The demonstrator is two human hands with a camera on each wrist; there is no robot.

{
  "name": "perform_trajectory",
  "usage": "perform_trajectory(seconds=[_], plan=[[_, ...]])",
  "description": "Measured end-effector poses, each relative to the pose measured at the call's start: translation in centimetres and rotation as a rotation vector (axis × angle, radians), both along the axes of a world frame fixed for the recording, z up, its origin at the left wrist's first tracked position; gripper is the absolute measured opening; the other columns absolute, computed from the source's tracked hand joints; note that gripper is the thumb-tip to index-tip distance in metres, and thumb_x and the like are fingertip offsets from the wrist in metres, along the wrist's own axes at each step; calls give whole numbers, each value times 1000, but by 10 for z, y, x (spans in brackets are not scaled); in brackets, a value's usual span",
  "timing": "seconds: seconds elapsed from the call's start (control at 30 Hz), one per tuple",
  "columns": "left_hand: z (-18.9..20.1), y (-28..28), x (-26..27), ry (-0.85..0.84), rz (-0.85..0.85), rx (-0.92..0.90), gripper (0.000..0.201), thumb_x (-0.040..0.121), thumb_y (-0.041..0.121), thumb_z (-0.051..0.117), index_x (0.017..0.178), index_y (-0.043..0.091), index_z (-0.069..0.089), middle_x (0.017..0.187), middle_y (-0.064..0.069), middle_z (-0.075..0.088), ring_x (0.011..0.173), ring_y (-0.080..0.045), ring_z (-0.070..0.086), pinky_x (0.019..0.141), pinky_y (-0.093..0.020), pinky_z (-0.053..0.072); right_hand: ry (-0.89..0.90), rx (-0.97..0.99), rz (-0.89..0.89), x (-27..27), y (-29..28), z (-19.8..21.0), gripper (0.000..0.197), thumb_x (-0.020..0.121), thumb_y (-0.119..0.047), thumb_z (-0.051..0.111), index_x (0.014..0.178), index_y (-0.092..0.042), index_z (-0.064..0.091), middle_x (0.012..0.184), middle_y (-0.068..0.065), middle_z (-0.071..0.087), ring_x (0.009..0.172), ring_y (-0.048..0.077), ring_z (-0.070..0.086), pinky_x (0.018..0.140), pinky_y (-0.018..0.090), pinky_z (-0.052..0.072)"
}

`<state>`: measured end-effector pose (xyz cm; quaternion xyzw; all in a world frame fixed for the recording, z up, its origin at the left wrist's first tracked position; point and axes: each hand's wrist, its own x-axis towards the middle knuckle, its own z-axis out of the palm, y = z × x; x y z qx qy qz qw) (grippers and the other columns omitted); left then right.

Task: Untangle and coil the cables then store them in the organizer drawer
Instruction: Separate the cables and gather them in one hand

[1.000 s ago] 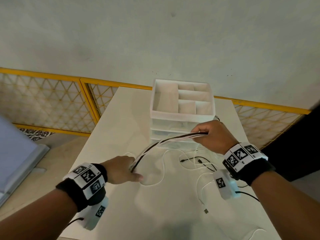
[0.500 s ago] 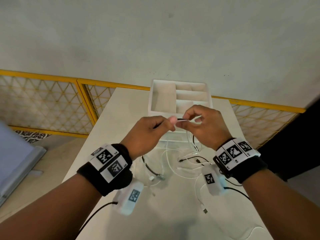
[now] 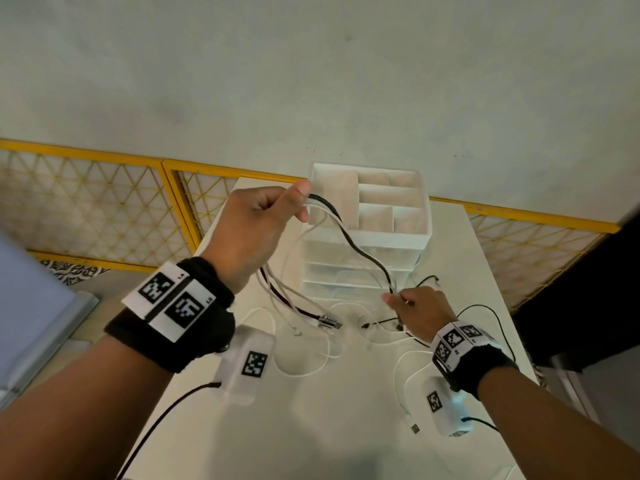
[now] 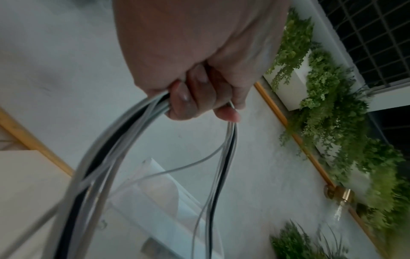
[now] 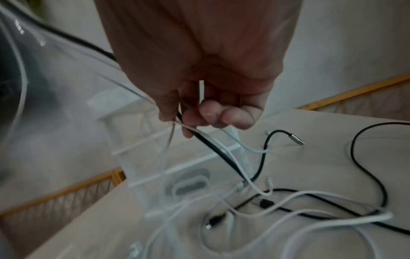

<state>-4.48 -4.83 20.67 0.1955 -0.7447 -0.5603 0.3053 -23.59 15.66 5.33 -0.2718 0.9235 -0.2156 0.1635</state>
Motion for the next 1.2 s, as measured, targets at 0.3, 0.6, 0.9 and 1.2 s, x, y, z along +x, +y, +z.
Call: perform_trajectory(seconds=[0.3,0.6,0.9,1.2], plan=[[-15,-18,13,-248,15,-52,51,90,54,61,62,12,69,46,-1,24,47,-19,19,51,-29,23,277,-577,-206,-19,-2,93,14,94,-27,60,89,-27,73,84,-3,63,78,17,57,74,26,39],[-5,-33,8,-45,119,107,48,90,53,61,58,17,58,52,-4,21,41,-14,17,46,-23,21,157,153,-198,1,25,23,44,93,-58,54,72,-20,65,78,6,63,80,29,61,74,30,43],[5,-26,9,-64,-42,83,46,92,47,60,57,19,70,51,-16,23,50,-23,13,50,-25,19,-108,123,170,12,22,19,62,76,-30,76,132,-43,53,78,-6,62,74,9,60,76,26,50],[3,4,8,-183,-223,-55,29,90,39,63,80,18,80,46,2,29,45,-13,26,46,-22,25,-121,-864,344,75,-67,122,19,72,-37,83,72,-34,64,68,-2,44,59,13,40,57,31,38]])
